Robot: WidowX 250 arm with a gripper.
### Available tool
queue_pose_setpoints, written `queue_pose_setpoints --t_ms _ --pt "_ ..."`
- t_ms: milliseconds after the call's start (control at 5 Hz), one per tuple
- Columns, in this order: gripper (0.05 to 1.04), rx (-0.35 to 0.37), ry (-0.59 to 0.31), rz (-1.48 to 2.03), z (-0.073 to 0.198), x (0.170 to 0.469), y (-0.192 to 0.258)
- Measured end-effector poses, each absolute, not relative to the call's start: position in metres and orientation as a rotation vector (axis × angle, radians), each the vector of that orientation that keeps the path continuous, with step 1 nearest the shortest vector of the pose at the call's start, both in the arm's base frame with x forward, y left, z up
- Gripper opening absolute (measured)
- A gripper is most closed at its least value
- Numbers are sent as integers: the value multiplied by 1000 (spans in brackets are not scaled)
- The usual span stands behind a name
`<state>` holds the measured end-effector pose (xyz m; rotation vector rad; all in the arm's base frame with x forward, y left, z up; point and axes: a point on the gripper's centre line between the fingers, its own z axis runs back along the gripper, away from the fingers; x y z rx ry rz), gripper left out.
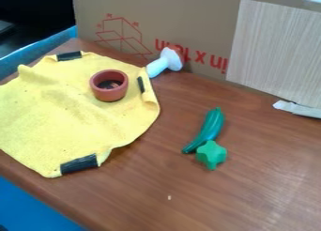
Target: Fold the cloth from bottom left to the top right
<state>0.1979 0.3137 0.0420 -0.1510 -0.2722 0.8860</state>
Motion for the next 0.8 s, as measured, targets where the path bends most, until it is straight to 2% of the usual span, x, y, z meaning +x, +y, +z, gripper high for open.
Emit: queue_pose_setpoints --t_ms 200,400,800 --pt "740 -161 -286 858 46 198 306" --pt "982 -117 -282 854 42 199 305" --pt "1001 -62 -249 851 24 205 306"
